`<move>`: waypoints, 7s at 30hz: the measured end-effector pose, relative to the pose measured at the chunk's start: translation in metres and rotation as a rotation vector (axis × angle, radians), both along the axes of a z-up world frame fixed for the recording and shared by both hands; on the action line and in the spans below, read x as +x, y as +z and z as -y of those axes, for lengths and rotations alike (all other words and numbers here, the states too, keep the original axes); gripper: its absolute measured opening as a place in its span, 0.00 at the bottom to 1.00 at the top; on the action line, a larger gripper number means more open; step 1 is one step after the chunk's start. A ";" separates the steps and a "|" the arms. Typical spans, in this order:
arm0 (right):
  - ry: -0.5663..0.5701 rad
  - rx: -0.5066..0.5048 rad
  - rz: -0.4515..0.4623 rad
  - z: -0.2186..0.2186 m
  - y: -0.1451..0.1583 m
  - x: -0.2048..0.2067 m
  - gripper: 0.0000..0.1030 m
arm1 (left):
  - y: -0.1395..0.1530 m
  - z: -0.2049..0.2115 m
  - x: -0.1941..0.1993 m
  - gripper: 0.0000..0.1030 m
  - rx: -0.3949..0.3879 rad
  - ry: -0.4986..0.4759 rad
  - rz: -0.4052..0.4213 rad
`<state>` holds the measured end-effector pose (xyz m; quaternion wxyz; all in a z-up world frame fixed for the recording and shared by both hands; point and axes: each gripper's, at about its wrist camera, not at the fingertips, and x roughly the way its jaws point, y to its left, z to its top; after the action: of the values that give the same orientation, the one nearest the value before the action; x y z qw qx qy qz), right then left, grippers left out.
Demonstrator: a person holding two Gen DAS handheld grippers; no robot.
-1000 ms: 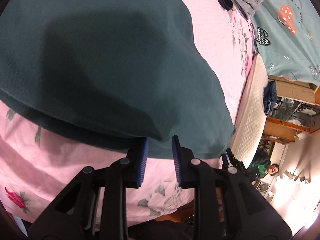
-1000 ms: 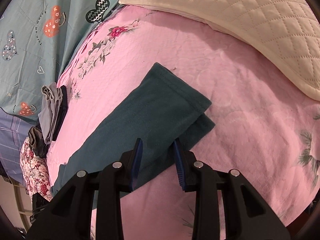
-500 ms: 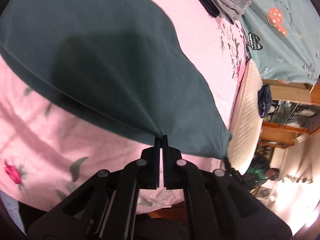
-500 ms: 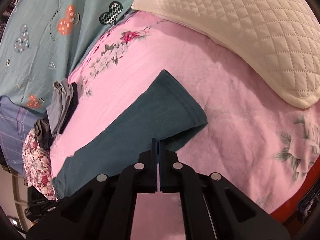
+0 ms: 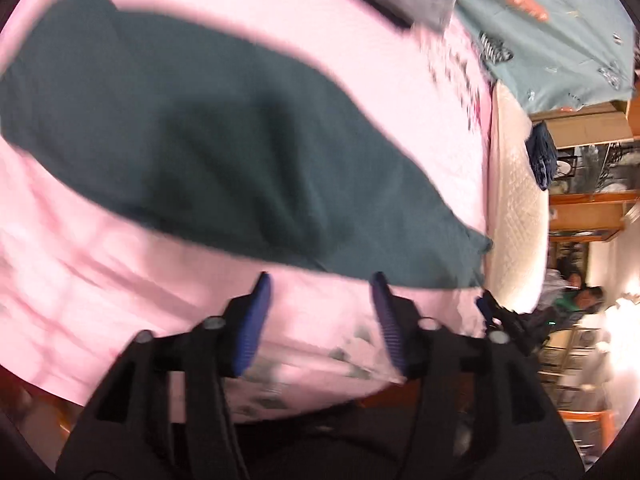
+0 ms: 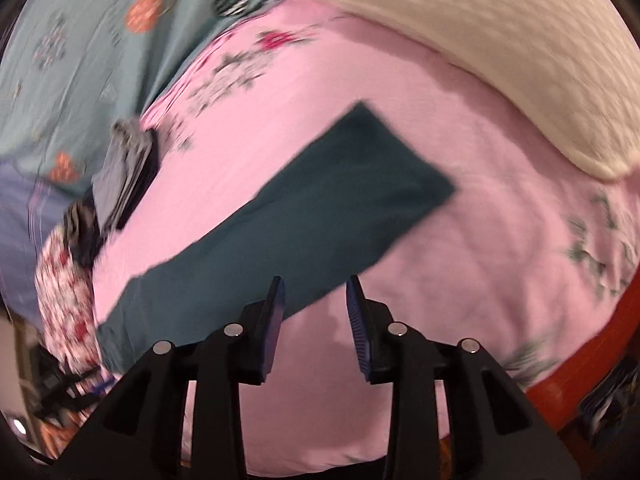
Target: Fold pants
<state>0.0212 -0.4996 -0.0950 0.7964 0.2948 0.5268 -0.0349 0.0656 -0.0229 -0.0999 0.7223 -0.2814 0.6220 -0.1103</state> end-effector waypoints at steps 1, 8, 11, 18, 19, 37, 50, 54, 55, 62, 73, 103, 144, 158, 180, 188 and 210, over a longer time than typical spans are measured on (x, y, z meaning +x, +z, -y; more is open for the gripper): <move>0.042 -0.012 0.007 -0.016 0.002 0.006 0.34 | 0.012 -0.019 0.002 0.66 0.066 0.010 0.044; 0.220 -0.019 0.044 -0.117 0.011 0.041 0.34 | 0.038 -0.139 0.035 0.84 0.579 -0.043 0.257; 0.263 -0.073 0.058 -0.160 0.019 0.046 0.38 | 0.015 -0.172 0.056 0.84 0.594 -0.063 0.235; 0.242 -0.136 0.046 -0.213 0.023 0.042 0.38 | -0.033 -0.187 0.078 0.83 0.475 -0.235 0.239; 0.201 -0.158 0.065 -0.208 0.025 0.038 0.38 | -0.038 -0.188 0.080 0.83 0.463 -0.251 0.235; -0.538 -0.077 -0.050 0.081 -0.026 -0.004 0.39 | -0.028 -0.172 0.065 0.85 0.604 -0.099 0.242; -0.411 -0.045 0.026 0.074 -0.028 0.007 0.05 | 0.034 -0.094 0.038 0.85 0.576 -0.115 0.369; -0.361 -0.096 0.107 0.058 0.001 0.006 0.05 | 0.040 -0.069 0.034 0.85 0.557 -0.166 0.390; -0.333 -0.126 0.124 0.050 0.008 0.008 0.05 | 0.041 -0.064 0.033 0.85 0.556 -0.176 0.392; -0.090 -0.319 0.224 -0.024 0.049 0.029 0.05 | 0.041 -0.063 0.034 0.85 0.555 -0.182 0.384; 0.584 -0.474 0.356 -0.260 0.045 0.053 0.05 | 0.046 -0.113 0.019 0.85 0.543 -0.051 0.355; 0.510 0.202 0.115 -0.188 0.026 0.138 0.34 | 0.015 0.069 0.041 0.85 0.191 -0.334 0.451; 1.208 0.587 -0.235 -0.319 -0.068 0.229 0.38 | -0.057 0.121 0.029 0.83 0.454 -0.389 0.368; 1.397 0.514 -0.367 -0.335 -0.064 0.218 0.41 | -0.056 0.122 0.028 0.83 0.457 -0.396 0.364; 0.943 0.632 -0.040 -0.349 -0.063 0.253 0.58 | -0.059 0.124 0.027 0.88 0.465 -0.397 0.353; 0.987 0.650 -0.150 -0.348 -0.078 0.266 0.52 | -0.061 0.125 0.028 0.89 0.464 -0.399 0.359; 0.619 0.761 0.025 -0.242 -0.005 0.174 0.54 | -0.016 0.003 0.019 0.93 0.454 -0.341 0.421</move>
<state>0.1956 -0.2577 -0.0996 0.6115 0.3951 0.5554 0.4019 0.0843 -0.0254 -0.1157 0.8500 0.0231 0.5062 -0.1438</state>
